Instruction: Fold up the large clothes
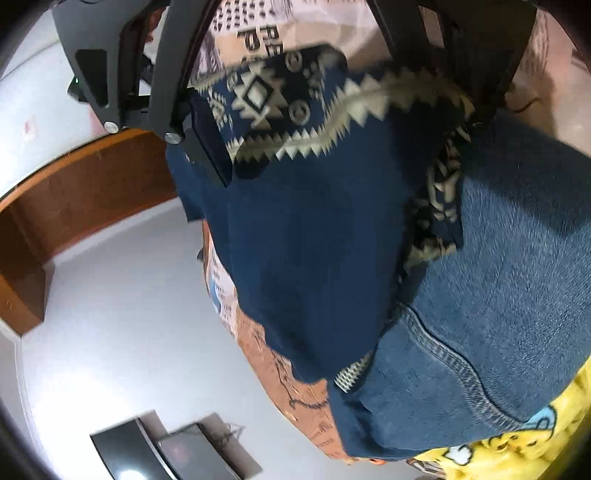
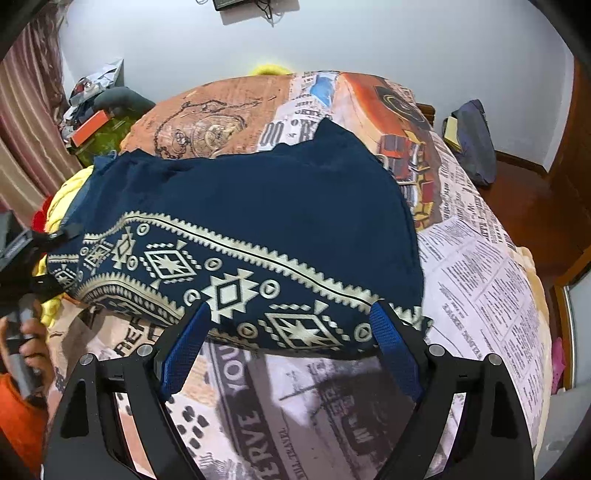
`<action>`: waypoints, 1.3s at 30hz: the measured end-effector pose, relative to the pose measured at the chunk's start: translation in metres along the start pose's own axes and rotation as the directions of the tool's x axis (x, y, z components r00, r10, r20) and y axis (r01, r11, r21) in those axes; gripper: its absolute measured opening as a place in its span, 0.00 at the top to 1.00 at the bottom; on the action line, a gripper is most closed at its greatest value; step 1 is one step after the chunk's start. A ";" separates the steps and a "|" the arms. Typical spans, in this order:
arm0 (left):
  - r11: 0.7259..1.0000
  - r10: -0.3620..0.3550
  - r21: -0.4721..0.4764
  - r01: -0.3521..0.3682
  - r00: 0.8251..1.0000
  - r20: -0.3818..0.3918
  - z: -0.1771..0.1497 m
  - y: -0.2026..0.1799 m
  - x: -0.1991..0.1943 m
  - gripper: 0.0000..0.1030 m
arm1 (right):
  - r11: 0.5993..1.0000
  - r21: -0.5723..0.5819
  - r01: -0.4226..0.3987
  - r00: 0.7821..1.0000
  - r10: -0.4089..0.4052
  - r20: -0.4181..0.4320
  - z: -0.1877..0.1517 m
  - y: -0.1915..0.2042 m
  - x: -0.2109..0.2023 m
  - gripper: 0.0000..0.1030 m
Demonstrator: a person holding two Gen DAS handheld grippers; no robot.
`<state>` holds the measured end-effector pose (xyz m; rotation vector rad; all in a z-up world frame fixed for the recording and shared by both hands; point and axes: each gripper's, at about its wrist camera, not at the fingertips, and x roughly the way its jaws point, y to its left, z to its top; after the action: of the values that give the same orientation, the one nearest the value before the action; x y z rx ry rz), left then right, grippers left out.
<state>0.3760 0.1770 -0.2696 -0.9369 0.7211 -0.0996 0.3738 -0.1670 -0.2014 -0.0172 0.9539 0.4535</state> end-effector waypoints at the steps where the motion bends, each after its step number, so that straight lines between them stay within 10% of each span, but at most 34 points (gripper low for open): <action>1: 1.000 0.003 -0.005 -0.003 1.000 0.016 0.003 -0.001 0.001 0.36 | 1.000 -0.003 -0.003 1.000 0.003 0.002 0.001 0.002 0.000 0.17; 8: 0.990 0.124 0.055 -0.126 0.991 0.050 0.031 -0.011 0.011 0.77 | 0.999 -0.030 -0.028 1.000 0.028 0.007 0.015 0.021 0.009 0.17; 18: 0.969 0.096 0.209 -0.130 0.981 0.167 0.056 -0.090 -0.005 0.84 | 0.994 -0.096 -0.054 0.998 0.056 0.022 0.050 0.061 0.038 0.17; 33: 0.773 0.092 0.616 -0.148 0.988 0.121 0.000 -0.233 0.047 0.85 | 0.993 -0.056 -0.106 0.994 0.104 -0.034 0.038 0.046 0.046 0.17; 39: 0.677 0.091 0.734 -0.054 0.996 -0.011 -0.050 -0.279 0.085 0.86 | 0.998 -0.002 0.059 0.997 -0.059 0.041 0.023 -0.022 -0.006 0.17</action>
<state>0.4728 -0.0590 -0.1203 -0.1193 0.6740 -0.3195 0.3976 -0.1841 -0.1870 -0.0391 0.9098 0.3994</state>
